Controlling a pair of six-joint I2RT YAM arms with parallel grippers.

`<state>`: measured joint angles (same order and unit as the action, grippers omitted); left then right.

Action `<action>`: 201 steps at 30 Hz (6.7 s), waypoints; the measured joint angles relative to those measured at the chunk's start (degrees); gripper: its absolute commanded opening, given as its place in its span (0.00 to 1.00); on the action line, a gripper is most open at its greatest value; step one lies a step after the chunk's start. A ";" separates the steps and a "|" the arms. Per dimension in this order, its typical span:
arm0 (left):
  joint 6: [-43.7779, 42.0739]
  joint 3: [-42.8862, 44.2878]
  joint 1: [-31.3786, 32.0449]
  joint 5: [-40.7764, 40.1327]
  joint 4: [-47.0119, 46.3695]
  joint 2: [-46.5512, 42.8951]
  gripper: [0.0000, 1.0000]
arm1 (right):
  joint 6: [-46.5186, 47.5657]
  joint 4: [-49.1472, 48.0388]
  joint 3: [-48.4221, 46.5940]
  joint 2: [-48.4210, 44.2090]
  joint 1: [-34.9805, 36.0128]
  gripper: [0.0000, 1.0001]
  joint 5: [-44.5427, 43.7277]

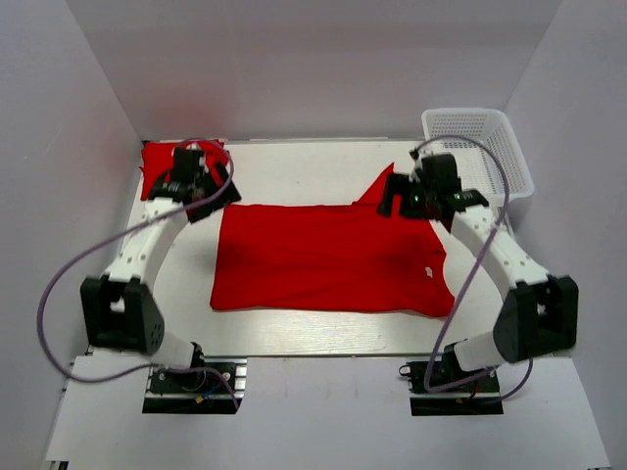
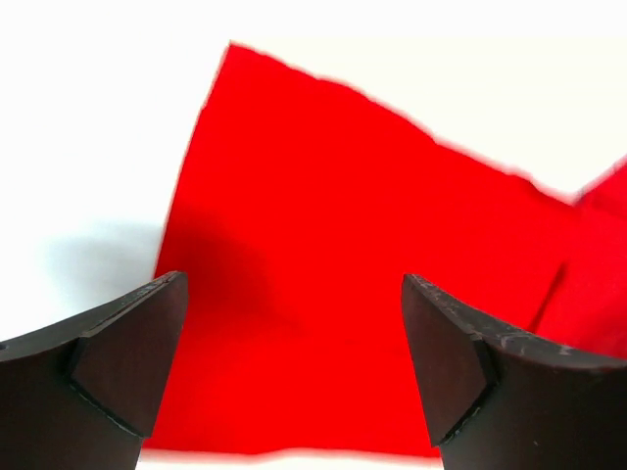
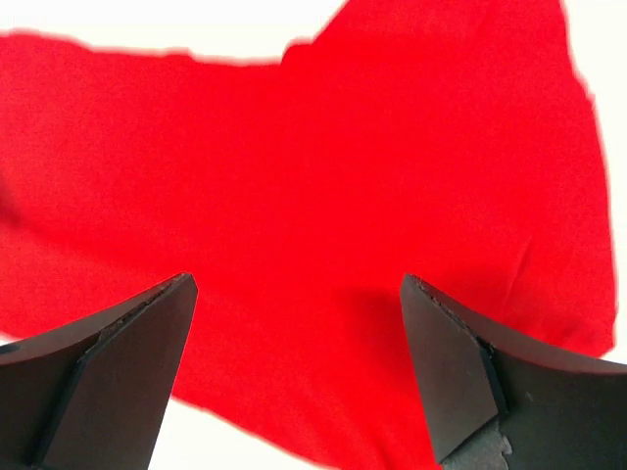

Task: Fold and stack the t-shirts
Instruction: Grap the side of the flattened tshirt furthest away from the robot with both arms, then fold the other side of the tshirt into a rectangle

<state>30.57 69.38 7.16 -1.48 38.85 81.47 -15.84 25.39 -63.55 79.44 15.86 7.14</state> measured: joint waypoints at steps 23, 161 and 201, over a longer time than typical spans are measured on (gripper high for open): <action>-3.56 25.64 -1.11 -9.05 3.21 42.58 0.68 | -0.17 -0.98 -22.62 26.47 -3.23 0.90 -1.60; -1.33 -8.81 -1.31 -3.69 -6.29 10.51 0.00 | -16.81 6.21 14.69 -17.27 -3.72 0.00 -4.61; -1.18 -3.78 1.27 8.50 -4.52 17.79 0.77 | -7.89 -1.68 11.39 4.02 -0.81 0.90 13.09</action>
<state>29.39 65.60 8.43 7.03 34.33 99.26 -23.73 23.70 -52.16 83.46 15.05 20.23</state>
